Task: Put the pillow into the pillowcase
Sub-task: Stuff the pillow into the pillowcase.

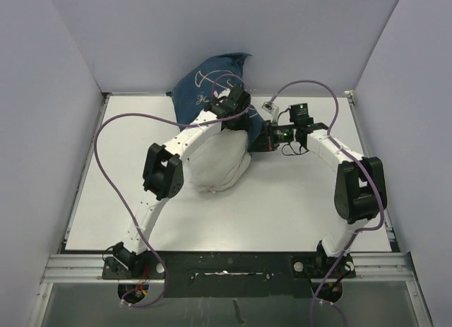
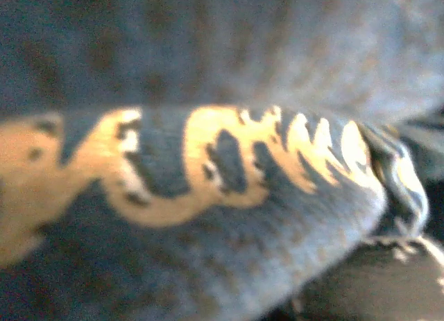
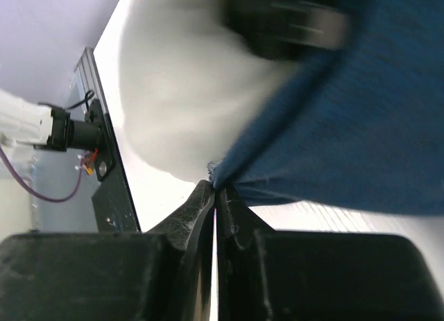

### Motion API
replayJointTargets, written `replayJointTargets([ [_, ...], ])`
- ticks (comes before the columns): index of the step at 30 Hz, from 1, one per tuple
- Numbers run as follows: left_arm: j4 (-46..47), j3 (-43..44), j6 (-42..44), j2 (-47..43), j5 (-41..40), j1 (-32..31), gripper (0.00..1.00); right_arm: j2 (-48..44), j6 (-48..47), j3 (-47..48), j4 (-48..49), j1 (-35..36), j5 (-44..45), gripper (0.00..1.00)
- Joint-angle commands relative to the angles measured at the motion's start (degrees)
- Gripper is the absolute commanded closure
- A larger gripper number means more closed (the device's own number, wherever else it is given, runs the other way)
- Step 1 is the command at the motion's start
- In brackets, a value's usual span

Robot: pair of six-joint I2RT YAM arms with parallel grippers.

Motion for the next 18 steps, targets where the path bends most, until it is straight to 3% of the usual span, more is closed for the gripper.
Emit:
replayJointTargets([
  [1,29.7,-13.8,2.7,-3.6,1.6,5.2,0.69,6.1,9.0,-0.3,1.2,-5.6,-8.4,1.0],
  [4,34.5,-16.7,7.3,-6.3,10.1,5.3,0.41,8.6,11.2,1.6,3.1,-6.6,-8.8,1.0],
  [6,35.7,-18.6,10.1,-8.2,14.9,5.4,0.33,8.5,12.5,1.8,5.1,-6.5,-9.0,1.0],
  [15,39.3,-29.7,20.8,-17.6,35.0,8.5,0.29,7.6,17.5,-0.1,11.0,-8.7,-11.7,1.0],
  [18,36.6,-30.2,22.8,-19.5,38.0,9.9,0.29,7.6,18.4,-0.1,11.8,-9.4,-12.1,1.0],
])
